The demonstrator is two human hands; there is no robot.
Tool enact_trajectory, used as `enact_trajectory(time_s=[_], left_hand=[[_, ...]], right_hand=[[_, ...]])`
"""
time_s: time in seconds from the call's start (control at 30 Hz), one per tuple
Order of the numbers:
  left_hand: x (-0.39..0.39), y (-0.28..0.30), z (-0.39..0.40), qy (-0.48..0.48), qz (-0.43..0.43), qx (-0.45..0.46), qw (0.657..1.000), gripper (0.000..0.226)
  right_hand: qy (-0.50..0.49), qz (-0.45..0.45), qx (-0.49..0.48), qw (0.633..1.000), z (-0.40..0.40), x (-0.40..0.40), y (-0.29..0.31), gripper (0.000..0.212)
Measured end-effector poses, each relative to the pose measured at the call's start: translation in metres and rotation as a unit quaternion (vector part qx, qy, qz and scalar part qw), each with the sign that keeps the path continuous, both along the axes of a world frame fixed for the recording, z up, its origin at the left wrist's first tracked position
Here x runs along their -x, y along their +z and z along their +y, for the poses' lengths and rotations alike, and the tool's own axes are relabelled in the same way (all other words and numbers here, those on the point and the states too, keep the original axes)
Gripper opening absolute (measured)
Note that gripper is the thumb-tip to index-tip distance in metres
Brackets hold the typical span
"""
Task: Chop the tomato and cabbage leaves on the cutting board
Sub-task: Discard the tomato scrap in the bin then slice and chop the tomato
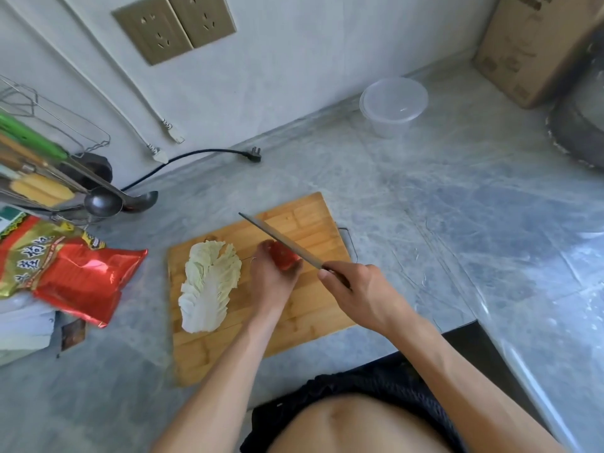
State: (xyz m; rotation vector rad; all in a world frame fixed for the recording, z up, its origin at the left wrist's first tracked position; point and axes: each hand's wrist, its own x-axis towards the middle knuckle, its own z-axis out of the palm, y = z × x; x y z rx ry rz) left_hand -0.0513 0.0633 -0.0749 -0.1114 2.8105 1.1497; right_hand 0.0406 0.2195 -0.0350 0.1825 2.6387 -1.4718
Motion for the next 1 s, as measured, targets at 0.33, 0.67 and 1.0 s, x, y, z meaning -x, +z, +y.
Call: enact_trajectory(time_s=[0.33, 0.67, 1.0], left_hand=[[0.004, -0.003, 0.005, 0.013, 0.029, 0.017, 0.999, 0.018], [-0.002, -0.004, 0.003, 0.0, 0.07, -0.027, 0.997, 0.032], [0.0, -0.005, 0.006, 0.012, 0.067, -0.063, 0.996, 0.034]], right_hand=[[0.011, -0.005, 0.014, 1.0, -0.001, 0.001, 0.014, 0.041], [0.022, -0.033, -0.008, 0.999, -0.003, -0.004, 0.02, 0.041], [0.012, -0.046, -0.003, 0.999, -0.005, -0.005, 0.023, 0.04]])
